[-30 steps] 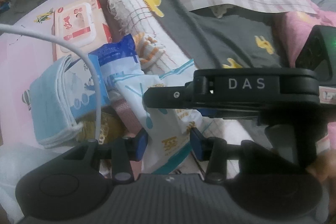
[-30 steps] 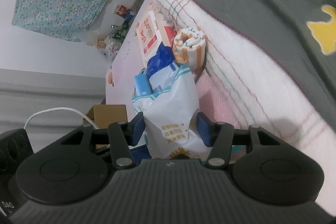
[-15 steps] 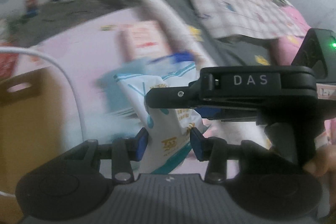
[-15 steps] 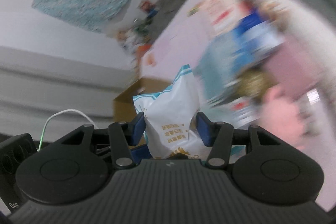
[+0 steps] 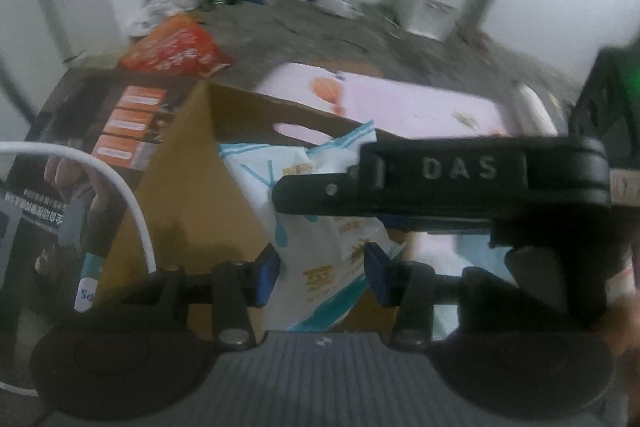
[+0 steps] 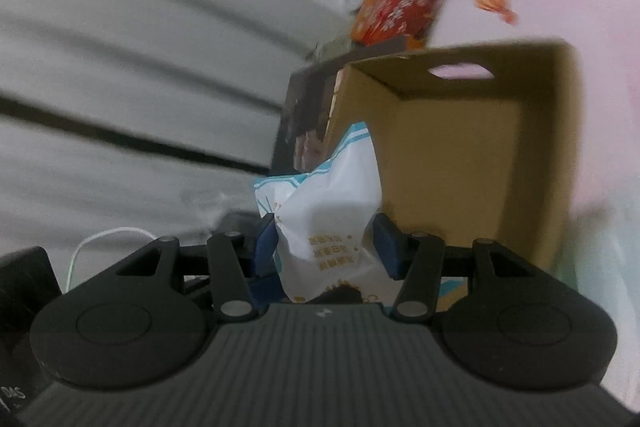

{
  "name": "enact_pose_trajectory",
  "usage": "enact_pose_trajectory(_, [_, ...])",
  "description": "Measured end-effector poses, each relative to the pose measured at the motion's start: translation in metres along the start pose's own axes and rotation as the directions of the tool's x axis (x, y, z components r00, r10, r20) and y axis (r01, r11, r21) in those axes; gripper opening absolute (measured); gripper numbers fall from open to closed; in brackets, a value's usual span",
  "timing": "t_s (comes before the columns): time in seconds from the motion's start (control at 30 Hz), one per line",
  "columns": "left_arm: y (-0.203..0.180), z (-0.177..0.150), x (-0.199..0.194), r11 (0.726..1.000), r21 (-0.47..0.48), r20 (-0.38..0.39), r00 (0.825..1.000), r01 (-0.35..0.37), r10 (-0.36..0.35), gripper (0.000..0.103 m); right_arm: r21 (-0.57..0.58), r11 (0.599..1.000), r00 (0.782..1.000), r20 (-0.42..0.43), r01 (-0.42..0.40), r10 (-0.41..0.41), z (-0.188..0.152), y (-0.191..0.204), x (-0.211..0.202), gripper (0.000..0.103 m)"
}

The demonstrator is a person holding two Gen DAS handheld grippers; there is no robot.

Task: Organize soft objects
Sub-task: 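Carry the snack bag into the cardboard box and open the right gripper, then grasp the blue bandage box with the right gripper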

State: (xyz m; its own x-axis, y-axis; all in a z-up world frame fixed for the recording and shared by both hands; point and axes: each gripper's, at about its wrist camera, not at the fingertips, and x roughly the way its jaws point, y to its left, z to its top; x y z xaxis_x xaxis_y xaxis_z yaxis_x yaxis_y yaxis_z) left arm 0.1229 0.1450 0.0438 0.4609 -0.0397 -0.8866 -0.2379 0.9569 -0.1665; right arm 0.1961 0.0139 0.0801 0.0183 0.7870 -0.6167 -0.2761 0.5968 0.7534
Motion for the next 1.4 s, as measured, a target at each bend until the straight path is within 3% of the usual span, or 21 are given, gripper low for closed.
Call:
enact_pose_trajectory(0.13, [0.027,0.014,0.052,0.998,-0.055,0.012,1.0,-0.002,0.003,0.048,-0.083,0.995,0.994,-0.093,0.048,-0.056,0.042,0.006,0.058,0.051])
enact_pose_trajectory(0.3, [0.049,0.027,0.102,0.999,-0.049,-0.006,1.0,-0.004,0.004,0.048,-0.111,0.986,0.983,-0.12,0.127,-0.14,0.069,-0.022,0.104,0.051])
enact_pose_trajectory(0.47, [0.056,0.032,0.123,0.998,0.035,-0.012,0.999,-0.043,0.043,0.053,0.083,0.985,0.987,-0.065,0.152,-0.147,0.074,-0.052,0.124,0.051])
enact_pose_trajectory(0.6, [0.061,0.033,0.128,0.989,0.081,0.004,0.993,-0.122,0.122,0.068,0.215,0.963,0.986,0.007,0.16,-0.165,0.068,-0.074,0.14,0.051])
enact_pose_trajectory(0.8, [0.075,0.027,0.13,0.988,0.074,-0.029,0.99,-0.136,0.138,0.068,0.358,0.928,0.987,0.075,0.105,-0.141,0.055,-0.095,0.158,0.051])
enact_pose_trajectory(0.97, [0.085,0.022,0.125,0.988,0.065,-0.045,0.989,-0.141,0.144,0.073,0.376,0.925,0.991,0.09,0.061,-0.102,0.049,-0.099,0.159,0.056])
enact_pose_trajectory(1.03, [0.086,0.02,0.12,0.988,0.062,-0.043,0.988,-0.145,0.148,0.073,0.37,0.927,0.991,0.089,0.058,-0.098,0.05,-0.102,0.158,0.075])
enact_pose_trajectory(1.1, [0.086,0.018,0.115,0.988,0.055,-0.04,0.989,-0.142,0.144,0.074,0.359,0.932,0.99,0.1,0.057,-0.099,0.047,-0.1,0.148,0.082])
enact_pose_trajectory(1.23, [0.083,0.017,0.102,0.992,0.031,-0.026,0.992,-0.123,0.124,0.074,0.338,0.941,0.989,0.127,0.028,-0.075,0.042,-0.095,0.123,0.083])
enact_pose_trajectory(1.4, [0.066,0.014,0.078,0.997,0.014,0.001,0.998,-0.07,0.07,0.076,0.297,0.952,0.981,0.192,-0.068,0.01,0.029,-0.082,0.079,0.083])
